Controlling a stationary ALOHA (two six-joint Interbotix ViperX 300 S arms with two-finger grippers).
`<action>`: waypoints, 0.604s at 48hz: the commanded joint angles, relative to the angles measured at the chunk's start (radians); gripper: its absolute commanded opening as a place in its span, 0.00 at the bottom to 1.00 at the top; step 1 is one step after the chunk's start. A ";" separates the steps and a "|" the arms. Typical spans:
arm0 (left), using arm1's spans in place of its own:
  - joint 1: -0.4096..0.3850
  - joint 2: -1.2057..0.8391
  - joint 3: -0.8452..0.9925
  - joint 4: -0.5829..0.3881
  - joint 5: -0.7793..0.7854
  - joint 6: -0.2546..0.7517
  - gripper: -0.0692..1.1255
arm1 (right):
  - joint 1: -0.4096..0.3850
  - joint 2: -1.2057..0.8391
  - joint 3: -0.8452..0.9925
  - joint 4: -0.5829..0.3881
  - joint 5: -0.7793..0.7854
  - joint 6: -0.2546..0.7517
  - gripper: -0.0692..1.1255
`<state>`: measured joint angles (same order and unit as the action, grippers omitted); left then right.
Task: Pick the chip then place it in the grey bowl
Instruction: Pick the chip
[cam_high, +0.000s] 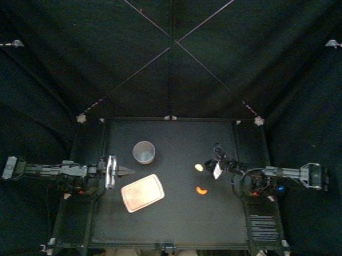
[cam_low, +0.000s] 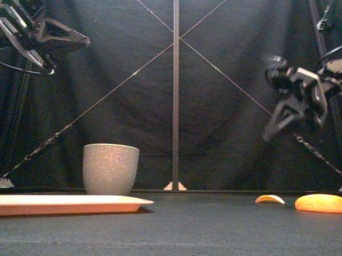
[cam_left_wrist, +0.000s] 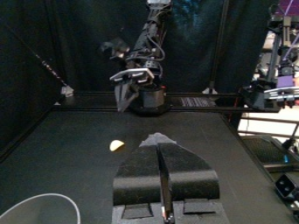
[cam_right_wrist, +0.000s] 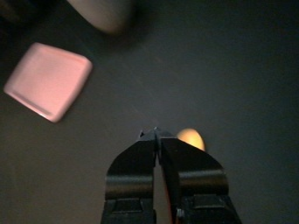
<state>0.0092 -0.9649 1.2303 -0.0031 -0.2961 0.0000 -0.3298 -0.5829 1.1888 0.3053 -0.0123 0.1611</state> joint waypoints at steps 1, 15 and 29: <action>0.014 0.005 -0.014 0.000 -0.006 0.003 0.04 | -0.038 0.115 -0.067 0.002 0.169 0.003 0.15; 0.055 0.005 0.018 0.000 -0.012 0.000 0.04 | -0.069 0.325 -0.253 0.006 0.387 0.002 0.50; 0.063 0.003 0.025 -0.002 -0.021 0.003 0.04 | -0.166 0.399 -0.287 0.003 0.442 -0.006 0.78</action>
<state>0.0675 -0.9633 1.2686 -0.0031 -0.3068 0.0015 -0.4786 -0.1871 0.9235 0.3114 0.4387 0.1595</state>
